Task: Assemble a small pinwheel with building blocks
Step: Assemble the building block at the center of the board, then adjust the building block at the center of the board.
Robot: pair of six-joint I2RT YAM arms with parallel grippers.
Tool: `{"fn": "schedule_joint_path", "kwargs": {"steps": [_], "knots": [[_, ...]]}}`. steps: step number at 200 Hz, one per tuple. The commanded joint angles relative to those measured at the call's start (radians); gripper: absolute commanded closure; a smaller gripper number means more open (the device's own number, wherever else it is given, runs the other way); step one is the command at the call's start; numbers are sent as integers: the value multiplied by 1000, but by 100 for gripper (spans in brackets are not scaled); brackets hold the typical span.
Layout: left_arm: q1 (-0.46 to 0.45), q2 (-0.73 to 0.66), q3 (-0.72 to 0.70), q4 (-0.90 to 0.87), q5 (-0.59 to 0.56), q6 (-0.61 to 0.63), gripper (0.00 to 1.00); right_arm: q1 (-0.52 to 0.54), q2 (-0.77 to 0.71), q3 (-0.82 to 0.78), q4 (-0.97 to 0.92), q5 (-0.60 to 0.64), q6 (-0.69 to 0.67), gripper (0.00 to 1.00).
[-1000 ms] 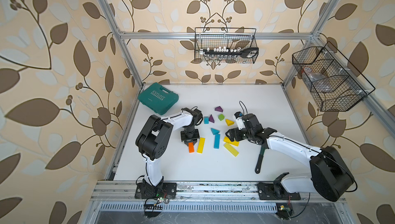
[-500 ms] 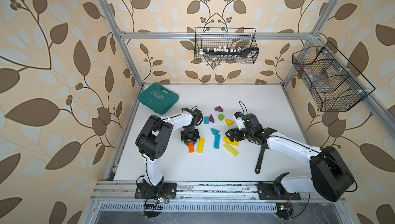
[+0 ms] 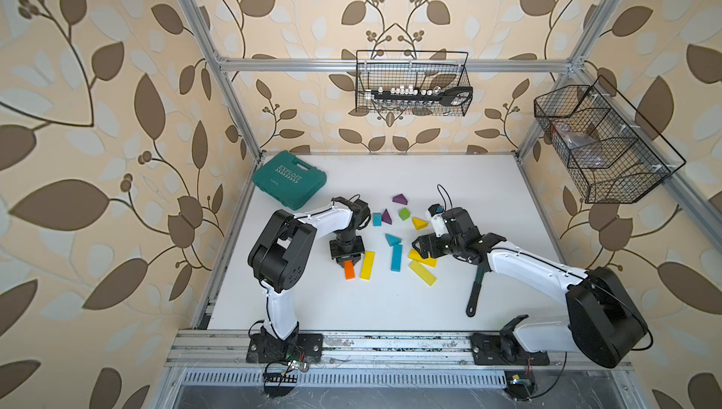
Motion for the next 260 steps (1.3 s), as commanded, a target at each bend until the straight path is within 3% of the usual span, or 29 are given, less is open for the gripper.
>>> {"fn": "schedule_joint_path", "kwargs": {"steps": [1, 69, 118, 145, 164, 174, 220, 260], "knots": [[13, -19, -10, -30, -21, -17, 66, -2, 10, 7, -5, 2, -7, 10], [12, 1, 6, -37, -29, -3, 62, -3, 4, 5, -5, 5, -9, 9], [12, -73, 38, -95, -52, -8, 38, -3, 5, 16, -4, -2, 10, 9], [13, -146, 78, -135, -50, 8, 32, 18, 3, 56, -41, 37, 15, 10], [15, -219, 115, -172, -79, 29, 14, 69, 32, 123, -81, 96, 2, 11], [24, -258, 132, -184, -98, 41, 1, 93, 71, 167, -90, 103, 1, 13], [112, -359, 157, -205, -166, 102, 1, 195, 392, 494, -205, 245, -47, 15], [197, -432, 74, -170, -132, 152, 1, 242, 709, 844, -358, 351, -98, 10]]}}
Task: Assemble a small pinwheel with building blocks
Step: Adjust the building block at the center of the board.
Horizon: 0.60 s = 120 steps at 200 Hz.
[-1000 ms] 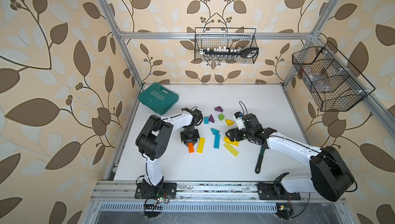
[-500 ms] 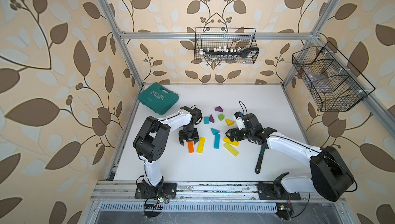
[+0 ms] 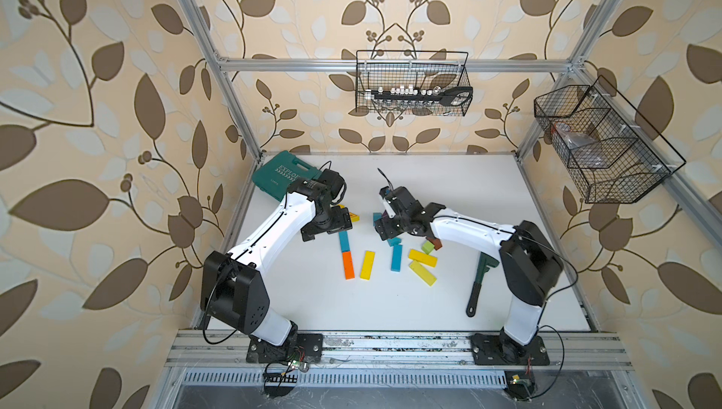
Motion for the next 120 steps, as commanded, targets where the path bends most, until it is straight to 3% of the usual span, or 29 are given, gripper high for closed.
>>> {"fn": "schedule_joint_path", "kwargs": {"steps": [1, 24, 63, 97, 120], "knots": [[43, -59, -51, -16, 4, 58, 1, 14, 145, 171, -153, 116, -46, 9], [76, -104, -90, 5, 33, 79, 1, 20, 260, 309, -220, 190, -54, 10], [87, -111, -115, 23, 42, 98, 1, 15, 349, 400, -234, 214, -58, 13], [89, -91, -127, 38, 68, 100, 1, -16, 381, 421, -253, 182, -38, 29], [89, -79, -132, 40, 76, 97, 1, -28, 337, 345, -218, 183, -48, 38]]}}
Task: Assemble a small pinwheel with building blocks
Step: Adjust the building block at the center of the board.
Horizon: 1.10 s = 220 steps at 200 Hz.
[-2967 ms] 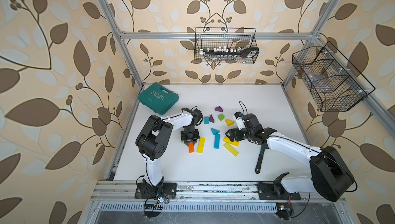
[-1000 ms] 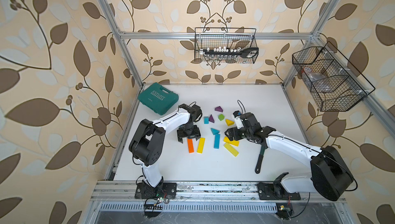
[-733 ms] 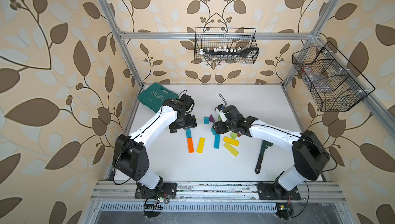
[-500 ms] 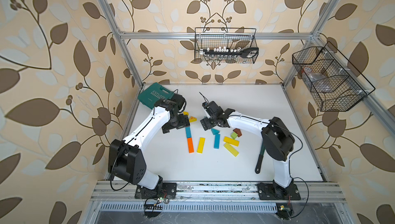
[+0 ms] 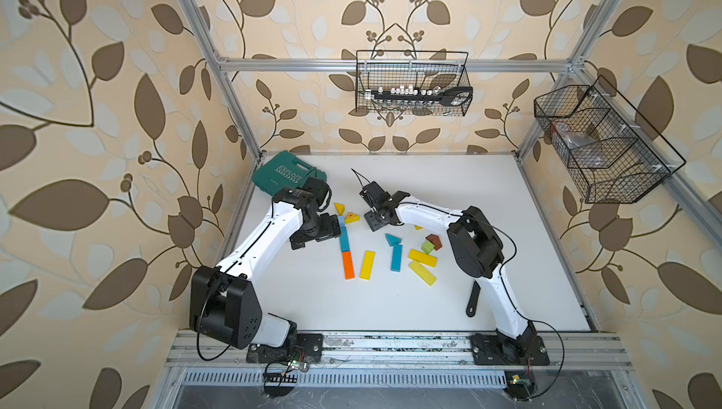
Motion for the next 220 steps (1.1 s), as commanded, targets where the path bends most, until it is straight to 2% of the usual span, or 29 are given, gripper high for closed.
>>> {"fn": "schedule_joint_path", "kwargs": {"steps": [1, 44, 79, 91, 110, 126, 144, 151, 176, 202, 220], "knots": [[9, 5, -9, 6, 24, 22, 1, -17, -23, -54, -6, 6, 2, 38], [9, 9, -19, 29, 75, 13, 1, -83, -135, -208, 52, -5, 17, 57], [7, 9, -37, 61, 121, 4, 1, -129, -229, -331, 88, -26, 14, 59], [3, 50, -30, 71, 138, 3, 1, -143, -263, -371, 102, -30, 14, 60], [-35, 82, 6, 91, 149, -3, 1, -165, -310, -415, 111, -62, 15, 60], [-77, 145, 78, 95, 132, -23, 1, -171, -350, -434, 105, -68, 12, 58], [-122, 269, 204, 78, 122, -48, 2, -171, -415, -459, 105, -86, 9, 40], [-144, 327, 264, 60, 102, -57, 2, -171, -441, -468, 105, -96, 11, 37], [-190, 543, 499, -16, 50, -83, 3, -183, -532, -516, 106, -110, 15, 35], [-190, 708, 670, -30, 38, -114, 16, -247, -595, -573, 119, -148, 30, 36], [-193, 794, 779, -35, 57, -122, 21, -298, -624, -615, 135, -176, 40, 36]]}}
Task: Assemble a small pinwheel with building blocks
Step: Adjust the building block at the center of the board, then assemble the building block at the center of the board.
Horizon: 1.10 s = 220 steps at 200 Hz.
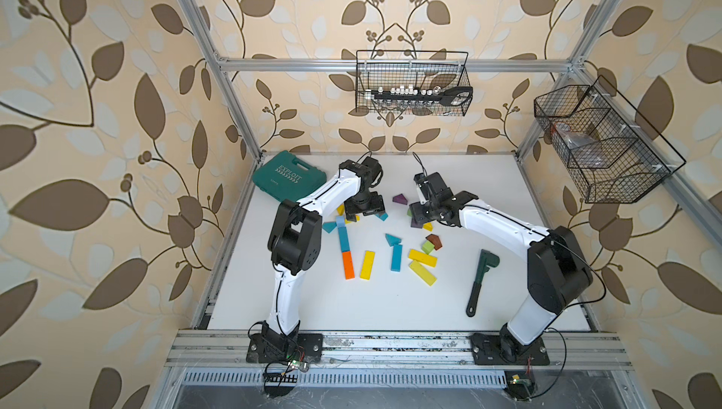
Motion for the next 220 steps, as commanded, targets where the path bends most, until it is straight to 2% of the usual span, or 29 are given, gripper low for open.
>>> {"fn": "schedule_joint_path", "kwargs": {"steps": [1, 30, 56, 111, 167, 193, 209, 220], "knots": [[5, 78, 129, -64, -19, -32, 21, -60, -27, -64, 9, -49, 24, 36], [6, 182, 251, -57, -6, -44, 21, -111, -57, -110, 36, -104, 36, 36], [3, 237, 264, -7, 59, -54, 23, -134, -65, -134, 54, -125, 40, 36], [-46, 274, 269, 119, 162, -65, 42, -191, -84, -173, 88, -171, 53, 36], [-90, 378, 403, 173, 282, -42, 61, -219, -119, -211, 108, -190, 59, 36], [-94, 407, 463, 192, 346, -48, 59, -222, -120, -212, 109, -215, 57, 36], [-94, 371, 461, 171, 343, -36, 52, -219, -119, -209, 118, -251, 53, 36], [-94, 313, 419, 158, 322, -18, 41, -216, -111, -207, 134, -285, 45, 35]]}}
